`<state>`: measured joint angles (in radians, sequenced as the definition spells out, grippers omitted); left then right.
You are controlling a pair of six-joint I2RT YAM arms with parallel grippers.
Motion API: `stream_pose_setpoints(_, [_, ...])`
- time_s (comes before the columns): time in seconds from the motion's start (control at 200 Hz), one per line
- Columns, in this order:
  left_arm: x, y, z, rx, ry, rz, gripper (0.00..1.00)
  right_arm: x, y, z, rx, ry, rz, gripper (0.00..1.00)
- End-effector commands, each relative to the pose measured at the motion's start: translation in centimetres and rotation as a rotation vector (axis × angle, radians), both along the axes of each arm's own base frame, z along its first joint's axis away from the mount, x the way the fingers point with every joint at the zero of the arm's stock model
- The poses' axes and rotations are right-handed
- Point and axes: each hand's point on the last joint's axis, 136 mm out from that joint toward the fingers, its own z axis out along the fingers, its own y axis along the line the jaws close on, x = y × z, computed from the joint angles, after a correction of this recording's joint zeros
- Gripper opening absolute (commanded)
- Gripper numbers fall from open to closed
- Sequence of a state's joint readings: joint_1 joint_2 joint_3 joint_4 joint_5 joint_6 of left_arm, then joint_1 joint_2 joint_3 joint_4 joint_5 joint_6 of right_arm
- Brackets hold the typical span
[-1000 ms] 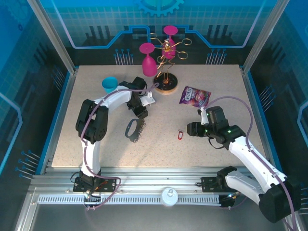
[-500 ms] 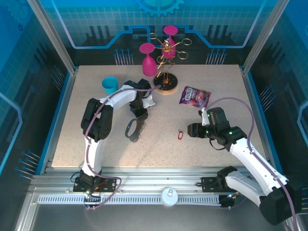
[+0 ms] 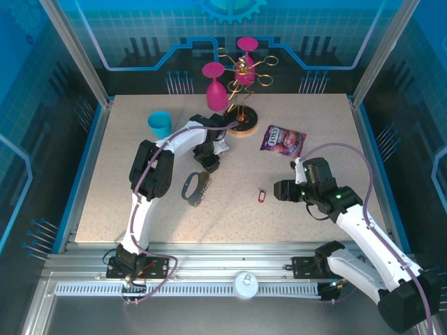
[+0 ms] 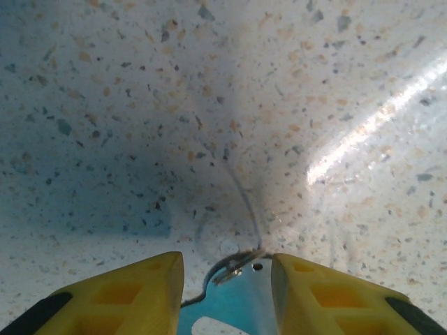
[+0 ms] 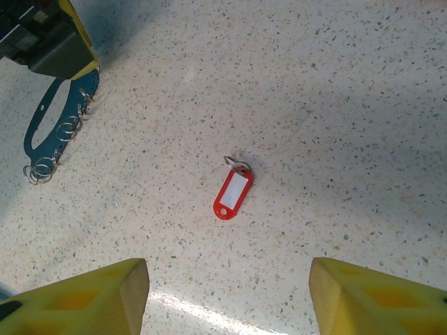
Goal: Put the keys on the keyring
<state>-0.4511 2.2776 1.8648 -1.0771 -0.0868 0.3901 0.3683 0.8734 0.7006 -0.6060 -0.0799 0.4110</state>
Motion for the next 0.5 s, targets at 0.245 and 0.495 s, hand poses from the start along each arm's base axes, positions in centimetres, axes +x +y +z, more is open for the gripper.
stream_pose_setpoints(0.245, [-1.5, 0.8, -0.9, 0.074, 0.080, 0.008, 0.20, -0.8, 0.1, -0.4, -0.004, 0.015, 0.007, 0.63])
stream_pose_setpoints(0.495, [-1.0, 0.4, 1.0, 0.045, 0.026, -0.002, 0.05, -0.7, 0.2, -0.6, 0.004, 0.018, 0.008, 0.63])
